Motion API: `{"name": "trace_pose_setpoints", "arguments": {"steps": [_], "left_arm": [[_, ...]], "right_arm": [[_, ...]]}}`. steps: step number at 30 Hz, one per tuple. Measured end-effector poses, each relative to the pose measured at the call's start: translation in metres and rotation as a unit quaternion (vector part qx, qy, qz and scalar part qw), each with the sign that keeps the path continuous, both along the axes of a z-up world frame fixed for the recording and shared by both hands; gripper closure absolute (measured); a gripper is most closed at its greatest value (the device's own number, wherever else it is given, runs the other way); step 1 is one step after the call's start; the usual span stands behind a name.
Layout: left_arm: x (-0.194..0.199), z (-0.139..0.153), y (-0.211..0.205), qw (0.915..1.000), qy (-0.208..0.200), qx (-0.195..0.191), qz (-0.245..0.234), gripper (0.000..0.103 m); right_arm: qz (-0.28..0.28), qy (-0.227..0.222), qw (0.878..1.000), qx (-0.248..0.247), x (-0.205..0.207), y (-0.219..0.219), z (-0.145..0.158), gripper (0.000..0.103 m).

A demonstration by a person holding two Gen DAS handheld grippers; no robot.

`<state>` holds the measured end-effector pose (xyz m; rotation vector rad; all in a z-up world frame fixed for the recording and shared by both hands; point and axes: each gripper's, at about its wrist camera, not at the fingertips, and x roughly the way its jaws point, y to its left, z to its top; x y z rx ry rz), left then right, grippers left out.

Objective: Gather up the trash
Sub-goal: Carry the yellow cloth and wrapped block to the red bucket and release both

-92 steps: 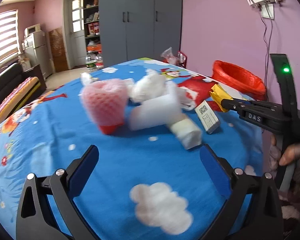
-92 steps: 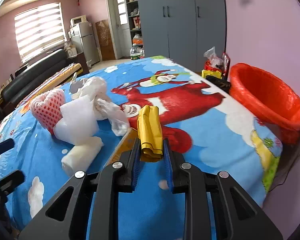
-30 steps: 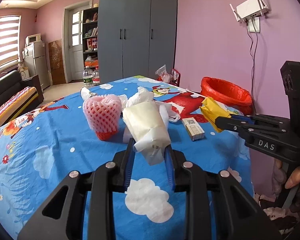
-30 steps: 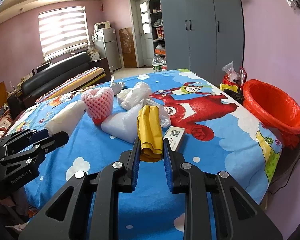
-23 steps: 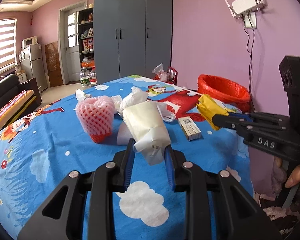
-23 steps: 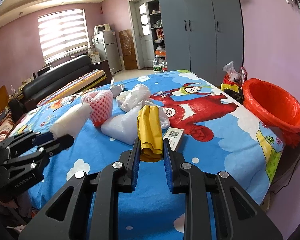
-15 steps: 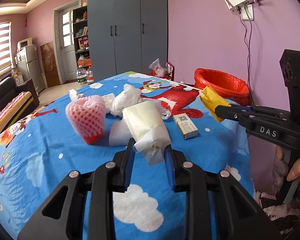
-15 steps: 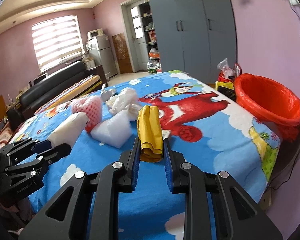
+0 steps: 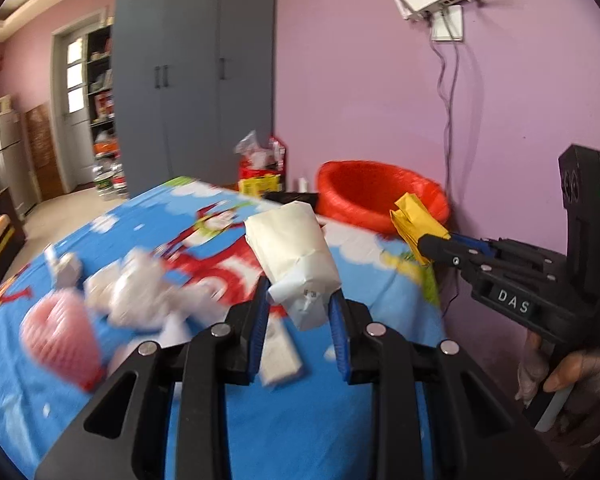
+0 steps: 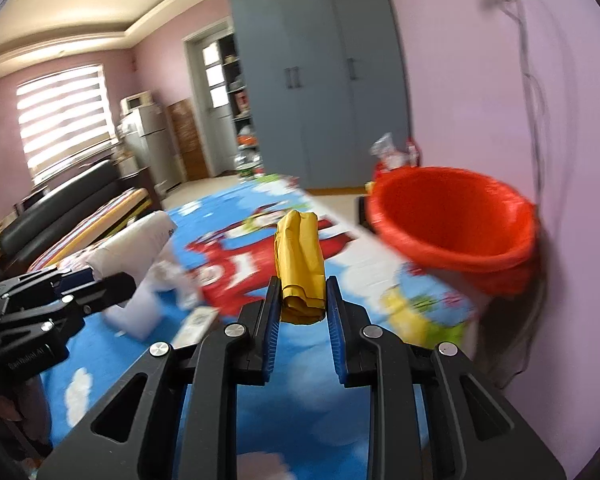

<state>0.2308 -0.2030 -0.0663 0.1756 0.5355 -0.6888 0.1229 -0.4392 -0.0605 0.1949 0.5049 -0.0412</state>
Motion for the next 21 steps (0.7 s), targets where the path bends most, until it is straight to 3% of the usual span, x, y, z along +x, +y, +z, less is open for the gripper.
{"name": "trace_pose_setpoints", "arguments": {"steps": [12,21], "left_arm": [[0.077,0.029,-0.121,0.996,-0.015,-0.005,-0.088,0.075],[0.138,0.021,-0.2,0.9916,0.02,-0.01,-0.127,0.074]], "right_arm": [[-0.117,0.007,0.993,0.01,0.029,-0.11,-0.008,0.079],[-0.146,0.007,0.989,0.005,0.067,-0.157,-0.017,0.079]]}}
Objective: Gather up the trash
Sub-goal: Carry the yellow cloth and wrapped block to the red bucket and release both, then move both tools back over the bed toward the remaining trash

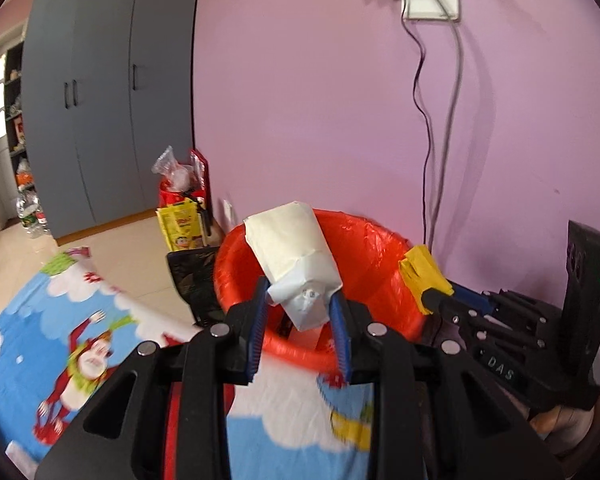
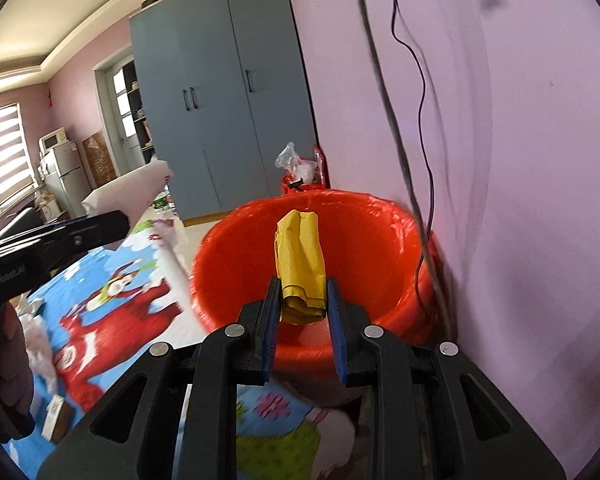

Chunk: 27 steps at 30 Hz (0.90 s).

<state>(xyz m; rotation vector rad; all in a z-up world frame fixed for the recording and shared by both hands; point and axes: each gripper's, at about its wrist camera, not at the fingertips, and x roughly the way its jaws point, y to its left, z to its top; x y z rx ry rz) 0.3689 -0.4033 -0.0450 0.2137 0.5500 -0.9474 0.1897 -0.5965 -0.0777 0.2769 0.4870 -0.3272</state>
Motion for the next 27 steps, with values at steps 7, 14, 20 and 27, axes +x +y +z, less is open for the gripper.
{"name": "trace_pose_setpoints", "arguments": {"steps": [7,14,20,27], "left_arm": [[0.033,-0.012,-0.046,0.9998,0.009,0.012,-0.012,0.071],[0.064,-0.005,-0.075,0.9999,-0.001,0.014,0.01,0.043],[0.048,0.009,-0.033,0.9985,-0.032,0.012,0.043,0.029],[-0.002,0.013,0.063,0.9937,-0.023,0.014,0.108,0.012]], "right_arm": [[-0.011,0.006,1.0,0.002,0.026,-0.021,-0.014,0.077],[-0.01,0.013,1.0,-0.02,0.053,-0.032,-0.015,0.059],[-0.013,-0.011,1.0,-0.017,0.029,-0.018,-0.001,0.045],[0.011,-0.013,1.0,0.011,-0.014,0.025,0.001,0.045]]}}
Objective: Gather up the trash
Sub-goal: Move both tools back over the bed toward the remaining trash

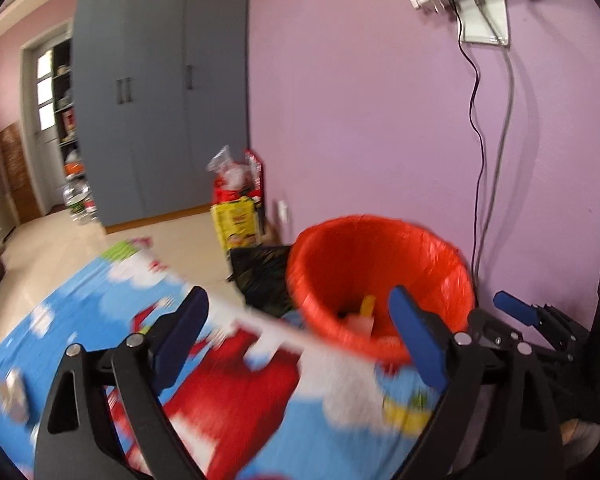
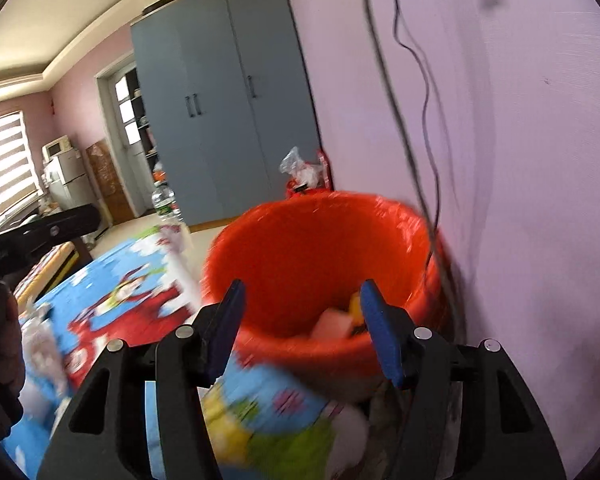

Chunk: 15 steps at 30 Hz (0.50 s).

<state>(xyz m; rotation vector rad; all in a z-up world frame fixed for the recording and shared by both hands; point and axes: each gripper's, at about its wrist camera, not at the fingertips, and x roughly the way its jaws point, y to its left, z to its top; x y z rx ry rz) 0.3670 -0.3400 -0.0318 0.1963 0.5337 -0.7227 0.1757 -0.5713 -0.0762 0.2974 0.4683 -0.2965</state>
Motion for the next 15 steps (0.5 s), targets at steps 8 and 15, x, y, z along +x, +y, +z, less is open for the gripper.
{"name": "trace_pose_setpoints", "arguments": {"steps": [8,15], "left_arm": [[-0.082,0.012,0.127,0.9978,-0.015,-0.01,0.064,0.006],[-0.151,-0.001,0.246,0.988,-0.031,0.001,0.151,0.006]], "right_arm": [[0.069,0.008,0.998,-0.01,-0.03,0.073,0.019,0.045],[0.129,0.001,0.991,-0.039,-0.044,0.143,0.044,0.042]]}}
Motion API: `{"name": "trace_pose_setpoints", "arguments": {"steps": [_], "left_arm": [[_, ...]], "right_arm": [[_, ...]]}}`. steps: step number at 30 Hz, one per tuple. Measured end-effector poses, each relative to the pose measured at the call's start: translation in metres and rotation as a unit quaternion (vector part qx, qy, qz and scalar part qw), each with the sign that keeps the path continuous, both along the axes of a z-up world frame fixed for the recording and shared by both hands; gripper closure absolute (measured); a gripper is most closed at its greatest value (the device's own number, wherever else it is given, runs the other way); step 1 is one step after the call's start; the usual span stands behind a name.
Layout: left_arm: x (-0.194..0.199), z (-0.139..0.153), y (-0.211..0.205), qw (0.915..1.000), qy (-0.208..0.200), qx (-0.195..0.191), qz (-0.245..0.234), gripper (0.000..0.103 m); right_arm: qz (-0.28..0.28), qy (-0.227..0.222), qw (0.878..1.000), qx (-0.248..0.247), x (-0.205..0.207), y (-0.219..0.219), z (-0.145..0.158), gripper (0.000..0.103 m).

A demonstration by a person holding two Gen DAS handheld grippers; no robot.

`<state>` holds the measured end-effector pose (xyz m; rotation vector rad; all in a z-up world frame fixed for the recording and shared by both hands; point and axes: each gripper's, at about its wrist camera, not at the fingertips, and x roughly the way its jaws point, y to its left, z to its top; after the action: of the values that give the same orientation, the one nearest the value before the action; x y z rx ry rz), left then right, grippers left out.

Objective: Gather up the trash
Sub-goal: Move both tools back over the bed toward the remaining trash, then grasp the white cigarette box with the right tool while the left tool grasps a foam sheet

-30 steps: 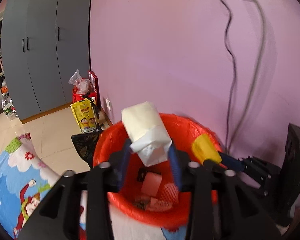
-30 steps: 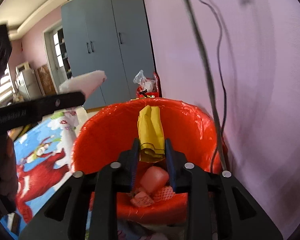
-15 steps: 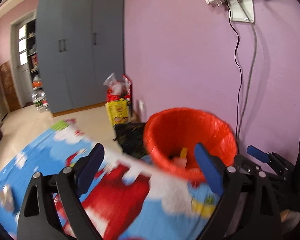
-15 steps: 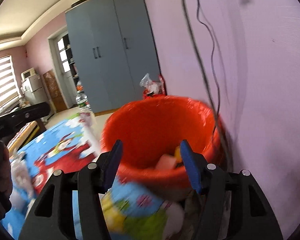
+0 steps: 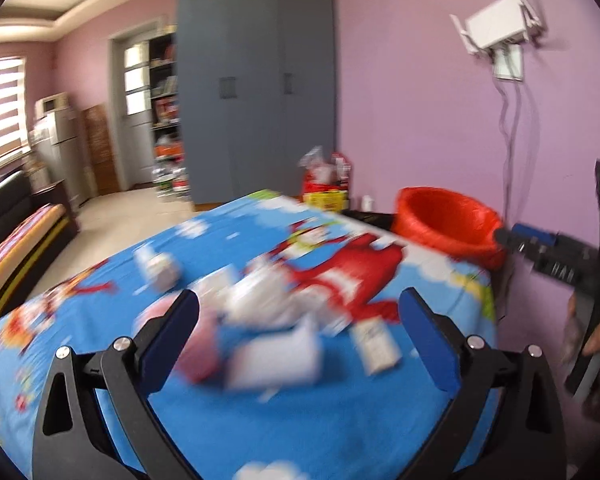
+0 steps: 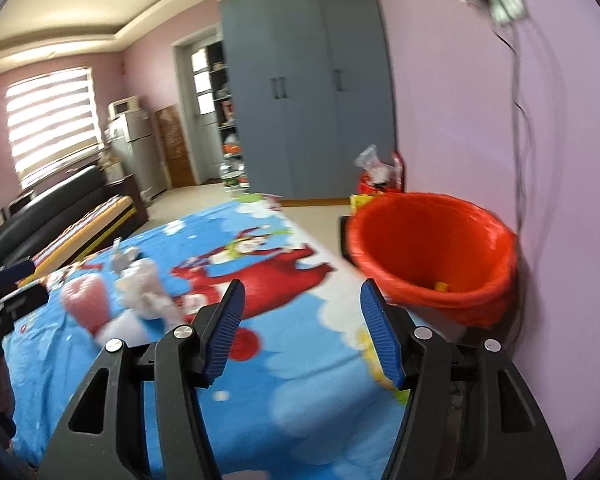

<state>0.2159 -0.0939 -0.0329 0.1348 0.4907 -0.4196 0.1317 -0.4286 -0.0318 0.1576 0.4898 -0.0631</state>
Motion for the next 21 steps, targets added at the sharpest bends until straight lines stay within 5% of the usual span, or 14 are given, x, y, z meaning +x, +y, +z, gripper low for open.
{"name": "trace_pose_setpoints", "arguments": {"steps": [10,21], "left_arm": [[-0.052,-0.037,0.137,0.9917,0.027,0.001,0.126,0.005],[-0.05,-0.058,0.147,0.99,0.04,0.003,0.135,0.005]], "right_arm": [[0.077,0.042,0.996,-0.013,0.004,0.103,-0.011,0.036],[0.106,0.089,0.99,-0.027,0.011,0.145,-0.04,0.034]]}}
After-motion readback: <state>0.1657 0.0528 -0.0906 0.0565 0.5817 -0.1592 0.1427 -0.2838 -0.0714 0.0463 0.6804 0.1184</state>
